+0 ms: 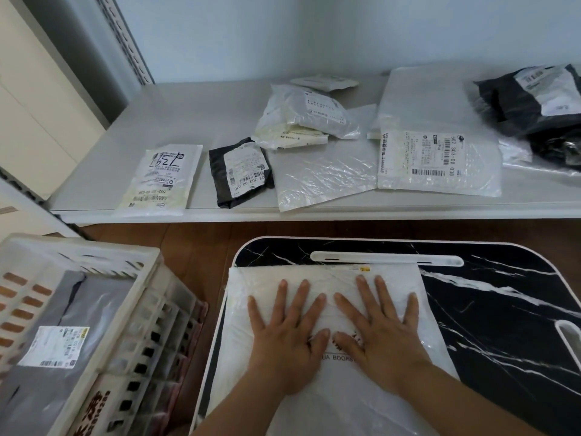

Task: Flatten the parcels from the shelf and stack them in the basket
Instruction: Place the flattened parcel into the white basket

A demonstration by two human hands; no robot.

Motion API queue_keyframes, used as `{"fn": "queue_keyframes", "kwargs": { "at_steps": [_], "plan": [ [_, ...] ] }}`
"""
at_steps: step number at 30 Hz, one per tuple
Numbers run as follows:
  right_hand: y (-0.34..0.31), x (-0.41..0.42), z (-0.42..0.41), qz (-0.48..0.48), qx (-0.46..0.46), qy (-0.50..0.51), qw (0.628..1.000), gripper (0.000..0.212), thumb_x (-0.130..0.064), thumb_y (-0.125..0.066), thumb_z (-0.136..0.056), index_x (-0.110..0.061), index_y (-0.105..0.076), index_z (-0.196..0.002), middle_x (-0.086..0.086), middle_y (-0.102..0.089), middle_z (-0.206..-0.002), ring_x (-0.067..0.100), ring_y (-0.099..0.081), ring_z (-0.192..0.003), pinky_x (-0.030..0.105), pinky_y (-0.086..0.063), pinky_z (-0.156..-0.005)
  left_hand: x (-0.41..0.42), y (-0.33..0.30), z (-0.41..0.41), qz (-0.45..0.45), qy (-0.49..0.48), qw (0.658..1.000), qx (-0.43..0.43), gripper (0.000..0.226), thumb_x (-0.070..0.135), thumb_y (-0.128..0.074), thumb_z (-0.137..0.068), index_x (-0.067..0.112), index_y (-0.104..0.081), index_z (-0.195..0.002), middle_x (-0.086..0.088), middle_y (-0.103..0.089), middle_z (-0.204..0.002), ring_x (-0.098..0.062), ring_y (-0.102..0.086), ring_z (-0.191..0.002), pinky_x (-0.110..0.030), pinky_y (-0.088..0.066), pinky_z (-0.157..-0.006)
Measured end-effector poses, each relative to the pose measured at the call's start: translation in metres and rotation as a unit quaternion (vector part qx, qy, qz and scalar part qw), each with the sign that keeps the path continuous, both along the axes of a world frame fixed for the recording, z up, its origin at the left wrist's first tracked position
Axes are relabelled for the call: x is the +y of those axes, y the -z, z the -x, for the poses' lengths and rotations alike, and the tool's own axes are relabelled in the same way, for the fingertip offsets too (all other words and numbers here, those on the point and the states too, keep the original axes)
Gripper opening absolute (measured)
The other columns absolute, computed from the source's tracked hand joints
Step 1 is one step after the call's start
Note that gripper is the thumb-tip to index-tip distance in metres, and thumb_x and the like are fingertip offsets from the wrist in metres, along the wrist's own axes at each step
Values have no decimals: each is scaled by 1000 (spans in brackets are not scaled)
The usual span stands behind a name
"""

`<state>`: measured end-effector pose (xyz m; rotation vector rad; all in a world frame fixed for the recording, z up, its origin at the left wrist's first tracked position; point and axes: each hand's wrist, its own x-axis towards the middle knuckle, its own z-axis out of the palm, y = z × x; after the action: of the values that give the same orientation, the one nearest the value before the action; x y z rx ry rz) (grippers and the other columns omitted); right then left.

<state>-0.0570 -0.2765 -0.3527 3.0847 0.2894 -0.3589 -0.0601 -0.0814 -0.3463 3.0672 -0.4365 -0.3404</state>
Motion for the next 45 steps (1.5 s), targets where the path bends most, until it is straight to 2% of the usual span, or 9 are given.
{"fn": "queue_keyframes", "kwargs": {
  "at_steps": [4,9,15,19,24,27,33,38,45],
  "plan": [
    [-6,3,0,2,48,-5,999,62,-73,-20,-92,-41,-39,-142,8,-39,-152,33,-29,-140,64,-18,-100,-2,-1,0,-8,-8,999,42,57,59,-14,-96,39,-36,-144,5,-35,-154,-31,-34,-139,-67,-17,-97],
    [-40,-1,-20,-34,147,-11,988,67,-76,-11,-86,-53,14,-145,-7,35,-153,23,29,-143,64,9,-110,-7,-19,-9,-19,-7,995,97,61,66,9,-87,47,17,-145,15,34,-151,-24,33,-140,-73,13,-103],
    [-86,-37,-17,-97,110,232,962,84,-60,-61,-82,-22,-23,-147,9,-27,-149,31,-26,-137,49,-37,-106,5,-53,-12,-28,2,991,134,57,40,-27,-102,37,2,-152,4,17,-160,-26,11,-148,-59,-9,-116],
    [-78,-54,20,-266,157,411,858,74,-45,-77,-76,-1,-45,-127,14,-51,-127,29,-53,-116,36,-48,-91,10,-56,34,-35,-49,996,70,57,17,-33,-100,25,-12,-152,-3,1,-161,-27,-5,-148,-45,-15,-120],
    [-102,-51,41,-531,222,406,710,31,-1,-79,-74,2,-67,-102,17,-74,-92,34,-71,-86,47,-56,-81,5,-73,59,96,-105,978,150,42,39,-31,-99,22,-36,-137,-10,-30,-145,-34,-26,-139,-47,-29,-112],
    [-153,-47,39,-599,208,350,689,35,2,-74,-78,-3,-64,-111,16,-74,-94,35,-71,-87,45,-57,-77,-8,-122,55,294,-193,908,227,60,55,-48,-93,20,-38,-141,-6,-42,-141,-28,-42,-129,-37,-38,-105],
    [-254,-15,38,-699,194,216,653,45,-46,-56,-93,-10,-66,-118,12,-72,-106,30,-68,-101,41,-50,-92,-23,-224,49,604,-223,658,390,116,73,-73,-52,35,-24,-150,-5,-29,-155,-39,-31,-139,-68,-36,-99],
    [-291,36,65,-680,135,85,716,31,-30,-48,-100,-9,-66,-114,4,-63,-82,13,-56,-73,22,-43,-74,0,-273,51,742,-129,515,410,63,52,-79,-66,4,-58,-101,-16,-61,-93,-29,-59,-92,-45,-45,-91],
    [-234,32,65,-426,-17,70,902,21,-21,-54,-95,-16,-73,-103,-5,-69,-109,12,-60,-104,20,-40,-83,57,-217,67,648,-365,621,249,34,-7,-55,-90,4,-56,-122,-25,-67,-110,-41,-65,-98,-54,-53,-82]
  ]
}}
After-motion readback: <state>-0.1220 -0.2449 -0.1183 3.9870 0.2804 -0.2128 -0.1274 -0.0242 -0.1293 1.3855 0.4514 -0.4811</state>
